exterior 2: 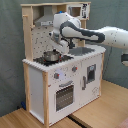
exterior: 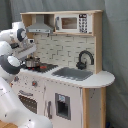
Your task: Play with the kitchen
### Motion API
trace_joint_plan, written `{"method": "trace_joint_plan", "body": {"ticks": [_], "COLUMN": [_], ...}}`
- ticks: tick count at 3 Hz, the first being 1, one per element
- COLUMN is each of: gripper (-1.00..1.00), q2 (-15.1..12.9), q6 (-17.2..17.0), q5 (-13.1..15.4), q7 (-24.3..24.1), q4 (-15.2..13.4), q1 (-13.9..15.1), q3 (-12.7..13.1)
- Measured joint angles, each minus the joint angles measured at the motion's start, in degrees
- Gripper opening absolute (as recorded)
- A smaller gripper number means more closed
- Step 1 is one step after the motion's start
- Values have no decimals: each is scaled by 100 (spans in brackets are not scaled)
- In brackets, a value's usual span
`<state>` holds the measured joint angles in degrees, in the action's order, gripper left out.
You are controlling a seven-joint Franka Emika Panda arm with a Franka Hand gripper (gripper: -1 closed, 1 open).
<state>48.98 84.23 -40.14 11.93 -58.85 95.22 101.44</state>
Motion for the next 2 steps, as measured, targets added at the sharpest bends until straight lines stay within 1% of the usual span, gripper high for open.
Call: {"method": "trace_joint_plan", "body": {"ticks": [1,2], "gripper": [100,100], "q2": [-1,1], "q6": [-308,-517], "q5": [35,287], "q7": [-171,-420], "q4": [454,844], "q1": [-13,-162], "q3": [-295,-447]}}
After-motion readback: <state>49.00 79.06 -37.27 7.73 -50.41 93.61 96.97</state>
